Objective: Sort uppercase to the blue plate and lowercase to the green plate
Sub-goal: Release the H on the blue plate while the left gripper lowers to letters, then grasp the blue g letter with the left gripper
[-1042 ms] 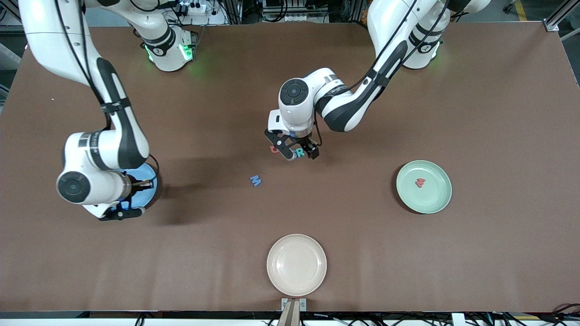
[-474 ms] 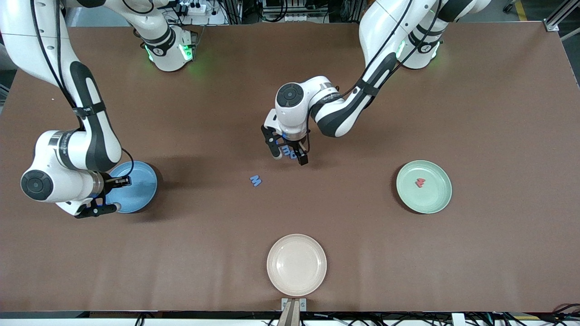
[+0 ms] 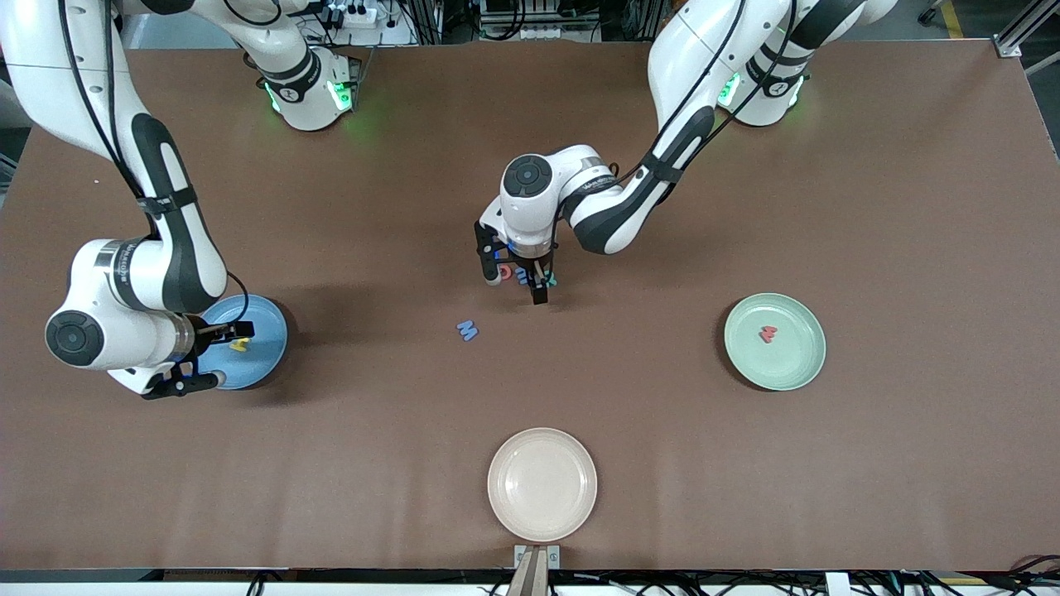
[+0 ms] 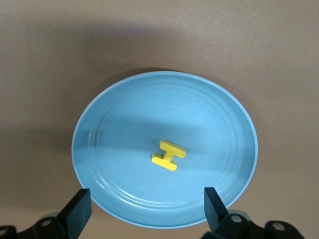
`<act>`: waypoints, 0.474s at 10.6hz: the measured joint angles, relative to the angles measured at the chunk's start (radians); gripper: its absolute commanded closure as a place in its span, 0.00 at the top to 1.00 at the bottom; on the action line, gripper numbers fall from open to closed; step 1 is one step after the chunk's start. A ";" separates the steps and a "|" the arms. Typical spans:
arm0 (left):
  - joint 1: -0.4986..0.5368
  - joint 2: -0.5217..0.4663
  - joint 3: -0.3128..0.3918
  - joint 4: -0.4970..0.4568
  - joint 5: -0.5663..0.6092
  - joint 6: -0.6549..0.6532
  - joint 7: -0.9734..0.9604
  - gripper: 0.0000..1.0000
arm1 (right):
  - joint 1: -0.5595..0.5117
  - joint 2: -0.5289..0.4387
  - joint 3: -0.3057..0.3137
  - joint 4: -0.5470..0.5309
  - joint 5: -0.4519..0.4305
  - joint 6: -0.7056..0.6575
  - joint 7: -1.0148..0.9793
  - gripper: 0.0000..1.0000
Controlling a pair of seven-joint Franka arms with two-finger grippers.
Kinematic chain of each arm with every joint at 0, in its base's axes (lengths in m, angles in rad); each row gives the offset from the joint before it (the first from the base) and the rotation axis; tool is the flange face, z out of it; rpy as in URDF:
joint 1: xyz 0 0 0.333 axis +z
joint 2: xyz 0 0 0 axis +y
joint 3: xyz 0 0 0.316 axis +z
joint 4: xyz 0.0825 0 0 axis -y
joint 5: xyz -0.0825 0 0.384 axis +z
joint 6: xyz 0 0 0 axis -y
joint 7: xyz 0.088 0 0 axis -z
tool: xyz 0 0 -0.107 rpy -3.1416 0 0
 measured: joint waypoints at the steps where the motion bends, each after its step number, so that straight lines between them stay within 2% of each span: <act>1: 0.000 0.009 0.000 0.004 0.000 0.014 0.025 1.00 | 0.000 0.000 0.001 0.000 0.000 0.000 0.000 1.00; 5: 0.000 0.034 0.001 0.007 0.001 0.038 0.048 1.00 | 0.000 0.004 0.002 -0.002 0.000 0.013 0.000 1.00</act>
